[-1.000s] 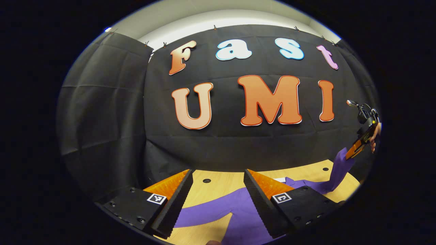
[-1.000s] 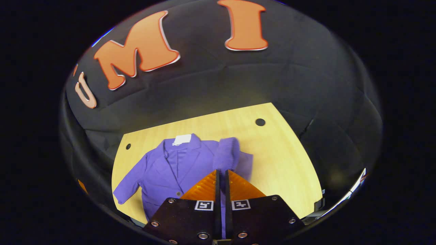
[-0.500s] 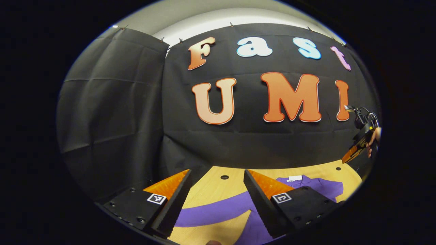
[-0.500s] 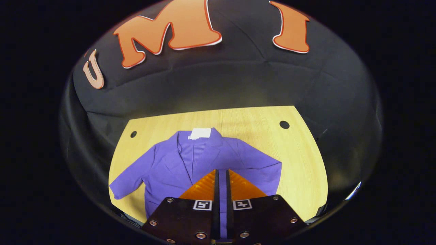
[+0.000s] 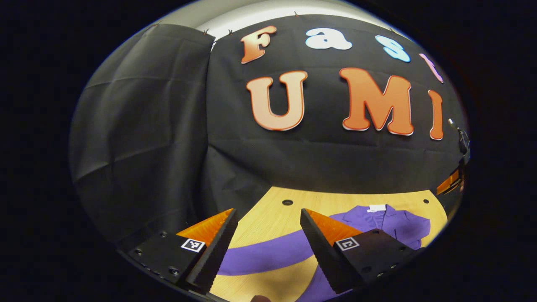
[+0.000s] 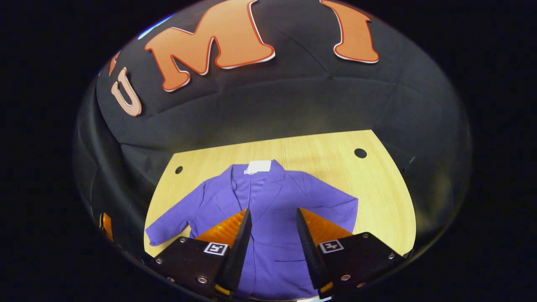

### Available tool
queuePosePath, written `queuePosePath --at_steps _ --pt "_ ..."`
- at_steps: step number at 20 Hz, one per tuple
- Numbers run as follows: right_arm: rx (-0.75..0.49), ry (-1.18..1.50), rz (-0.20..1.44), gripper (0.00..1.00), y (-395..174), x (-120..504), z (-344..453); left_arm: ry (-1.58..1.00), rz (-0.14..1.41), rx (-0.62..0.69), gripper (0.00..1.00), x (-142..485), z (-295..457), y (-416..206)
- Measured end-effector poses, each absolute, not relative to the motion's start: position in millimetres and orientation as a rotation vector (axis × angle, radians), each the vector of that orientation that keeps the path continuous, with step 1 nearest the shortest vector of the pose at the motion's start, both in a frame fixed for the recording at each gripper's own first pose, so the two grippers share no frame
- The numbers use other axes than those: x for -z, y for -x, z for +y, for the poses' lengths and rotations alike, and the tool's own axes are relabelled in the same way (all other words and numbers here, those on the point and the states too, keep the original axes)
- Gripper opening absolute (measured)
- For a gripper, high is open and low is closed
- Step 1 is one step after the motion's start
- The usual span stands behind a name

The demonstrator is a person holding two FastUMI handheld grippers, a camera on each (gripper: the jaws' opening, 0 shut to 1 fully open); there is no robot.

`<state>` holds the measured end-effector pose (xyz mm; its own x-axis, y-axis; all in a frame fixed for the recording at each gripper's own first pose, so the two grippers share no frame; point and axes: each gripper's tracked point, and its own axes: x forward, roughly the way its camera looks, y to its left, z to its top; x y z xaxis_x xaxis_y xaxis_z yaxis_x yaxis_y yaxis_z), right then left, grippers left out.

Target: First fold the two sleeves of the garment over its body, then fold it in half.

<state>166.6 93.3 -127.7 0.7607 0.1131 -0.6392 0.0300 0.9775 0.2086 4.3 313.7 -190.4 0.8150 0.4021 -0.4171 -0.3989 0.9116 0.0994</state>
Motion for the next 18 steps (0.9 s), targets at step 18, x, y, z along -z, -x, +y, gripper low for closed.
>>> queuePosePath --at_steps 18 --pt "0.047 -0.189 0.438 0.93 -123.7 63.1 70.6 0.421 1.077 -0.592 0.97 401.4 465.9 63.0"
